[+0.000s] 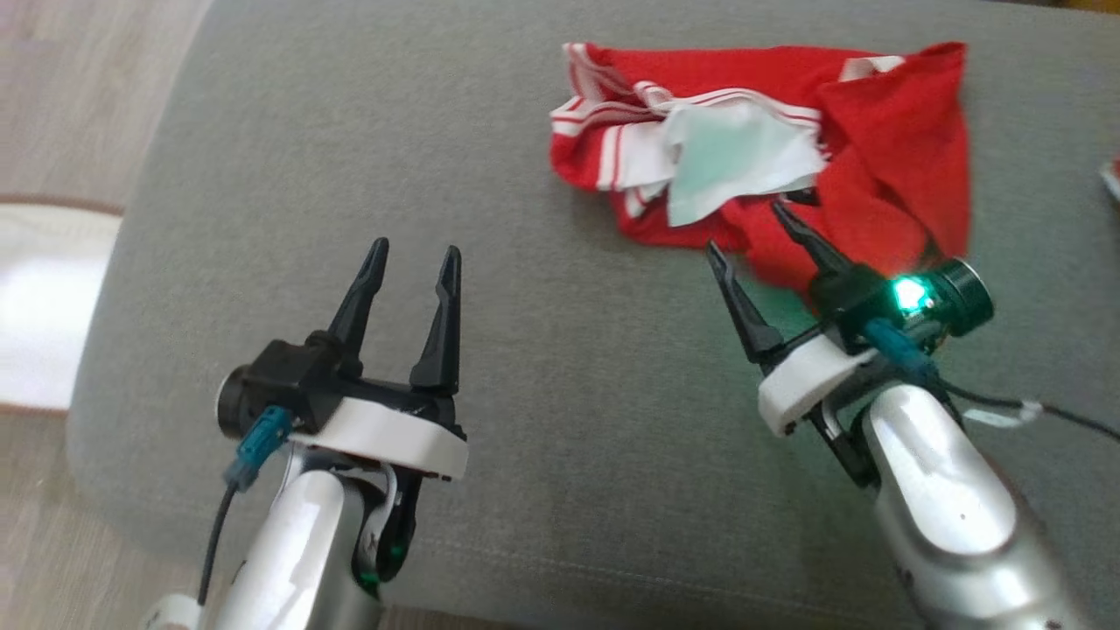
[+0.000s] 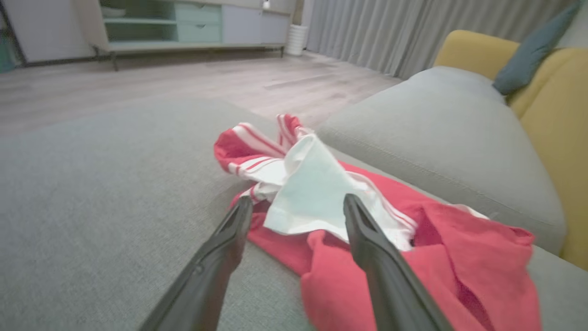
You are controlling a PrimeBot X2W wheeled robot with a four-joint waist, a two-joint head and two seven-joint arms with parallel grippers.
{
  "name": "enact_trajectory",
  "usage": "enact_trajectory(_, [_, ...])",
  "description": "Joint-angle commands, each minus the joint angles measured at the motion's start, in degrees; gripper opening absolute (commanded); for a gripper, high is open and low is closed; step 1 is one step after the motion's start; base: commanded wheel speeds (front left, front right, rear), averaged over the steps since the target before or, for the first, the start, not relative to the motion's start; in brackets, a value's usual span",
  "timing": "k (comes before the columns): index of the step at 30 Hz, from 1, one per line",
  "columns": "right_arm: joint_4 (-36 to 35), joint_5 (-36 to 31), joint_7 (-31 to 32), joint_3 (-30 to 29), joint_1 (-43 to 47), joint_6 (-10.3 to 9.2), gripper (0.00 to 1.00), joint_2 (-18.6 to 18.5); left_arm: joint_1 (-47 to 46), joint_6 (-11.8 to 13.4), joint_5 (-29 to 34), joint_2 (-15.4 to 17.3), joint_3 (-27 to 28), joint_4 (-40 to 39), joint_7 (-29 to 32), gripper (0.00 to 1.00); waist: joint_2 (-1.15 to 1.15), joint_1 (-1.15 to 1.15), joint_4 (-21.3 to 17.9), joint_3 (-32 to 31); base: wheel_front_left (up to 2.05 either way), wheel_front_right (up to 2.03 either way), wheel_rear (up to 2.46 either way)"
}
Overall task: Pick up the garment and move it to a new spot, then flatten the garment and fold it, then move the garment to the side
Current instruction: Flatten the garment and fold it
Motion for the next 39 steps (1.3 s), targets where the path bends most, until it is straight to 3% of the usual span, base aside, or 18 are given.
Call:
enact_trajectory(1, [0.17,-1.25,1.15,2.53,-3.19,0.20,1.00,-1.23,-1.71,0.46,-0.67,0.48,1.02,-2.05,-0.30,1.00,0.00,0.00,2.47,1.51,0.00,0.00,0.00])
enact_trajectory(7, [6.76,-6.51,2.37,5.81,-7.66,0.20,1.00,-4.96,-2.28,1.17,-2.14,0.48,-0.34,-2.04,-0.30,1.00,0.00,0.00,6.40,3.34,0.00,0.00,0.00])
enact_trajectory(20, [14.76,-11.81,0.11,5.16,-12.05,0.20,1.00,-6.04,-2.82,1.72,-2.96,0.48,-1.03,-2.23,-0.30,1.00,0.00,0.00,9.21,5.53,0.00,0.00,0.00])
enact_trajectory(21, [15.19,-12.02,-0.11,4.83,-12.22,0.20,0.97,-5.88,-2.88,1.75,-2.96,0.48,-1.03,-2.24,-0.30,1.00,0.00,0.00,9.23,5.61,0.00,0.00,0.00])
enact_trajectory(22, [15.50,-12.04,-0.42,4.27,-12.35,0.20,0.38,-5.59,-2.90,1.80,-2.95,0.48,-1.02,-2.27,-0.30,1.00,0.00,0.00,9.20,5.67,0.00,0.00,0.00])
enact_trajectory(23, [15.66,-12.09,-0.87,3.69,-12.47,0.20,0.00,-5.20,-2.87,1.89,-2.91,0.48,-0.93,-2.28,-0.30,1.00,0.00,0.00,9.06,5.68,0.00,0.00,0.00])
enact_trajectory(33, [12.81,-10.85,-4.92,-0.82,-11.16,0.20,0.00,1.16,-1.73,1.51,-1.42,0.48,0.61,-1.56,-0.30,1.00,0.00,0.00,4.51,3.62,0.00,0.00,0.00])
enact_trajectory(39, [6.47,-6.08,-2.39,-1.90,-11.87,0.20,0.00,1.08,-1.78,1.13,-1.09,0.48,0.52,-1.73,-0.30,1.00,0.00,0.00,2.98,2.36,0.00,0.00,0.00])
